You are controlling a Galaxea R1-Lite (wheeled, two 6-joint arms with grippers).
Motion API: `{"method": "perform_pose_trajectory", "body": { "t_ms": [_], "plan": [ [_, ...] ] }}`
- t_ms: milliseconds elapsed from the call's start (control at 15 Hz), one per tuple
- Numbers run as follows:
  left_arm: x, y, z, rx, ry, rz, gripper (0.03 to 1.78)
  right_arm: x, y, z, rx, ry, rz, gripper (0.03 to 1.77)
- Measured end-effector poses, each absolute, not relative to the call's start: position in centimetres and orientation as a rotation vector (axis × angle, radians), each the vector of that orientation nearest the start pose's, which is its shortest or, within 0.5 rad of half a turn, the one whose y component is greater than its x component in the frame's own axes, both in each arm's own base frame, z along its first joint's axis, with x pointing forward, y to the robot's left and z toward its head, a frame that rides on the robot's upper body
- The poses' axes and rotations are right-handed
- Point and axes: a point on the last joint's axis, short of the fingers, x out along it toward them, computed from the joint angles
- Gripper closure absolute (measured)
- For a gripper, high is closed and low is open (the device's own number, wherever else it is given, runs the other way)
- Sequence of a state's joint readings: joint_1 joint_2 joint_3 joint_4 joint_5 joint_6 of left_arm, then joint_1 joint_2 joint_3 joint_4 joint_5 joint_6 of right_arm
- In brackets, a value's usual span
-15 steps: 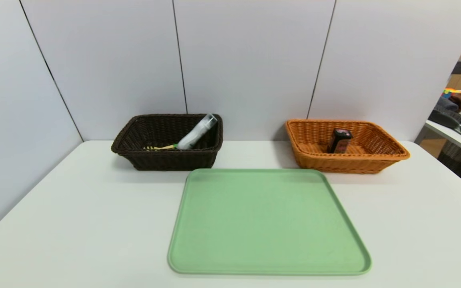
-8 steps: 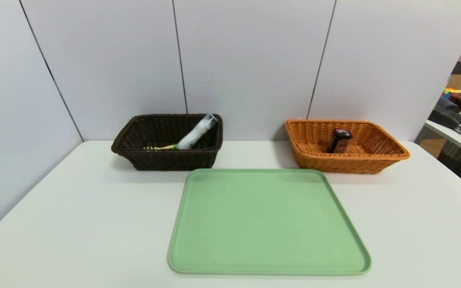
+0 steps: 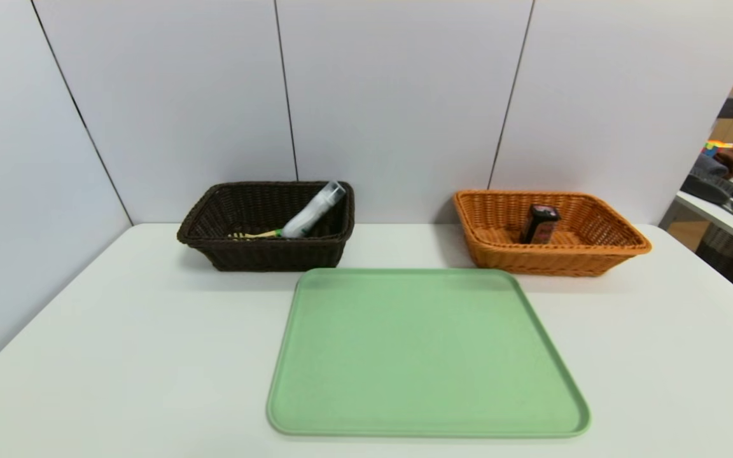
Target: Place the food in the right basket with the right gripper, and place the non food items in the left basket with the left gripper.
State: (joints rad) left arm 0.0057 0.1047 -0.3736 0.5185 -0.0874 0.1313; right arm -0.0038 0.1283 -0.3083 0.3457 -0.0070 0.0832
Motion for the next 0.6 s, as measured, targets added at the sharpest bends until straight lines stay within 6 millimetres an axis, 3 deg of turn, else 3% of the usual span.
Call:
{"method": "perform_pose_trajectory", "body": {
  "t_ms": [267,600],
  "plan": [
    [-4.8,-0.2,9.9,0.117,0.217,-0.074,0.12,-4.2,0.0,10.7,0.089,0.118,-0.014,0.10],
    [-3.6,-0.1,8.7,0.128,0.122,-0.037,0.12,-3.2,0.1,9.7,0.091,-0.030,0.032,0.10]
  ]
}}
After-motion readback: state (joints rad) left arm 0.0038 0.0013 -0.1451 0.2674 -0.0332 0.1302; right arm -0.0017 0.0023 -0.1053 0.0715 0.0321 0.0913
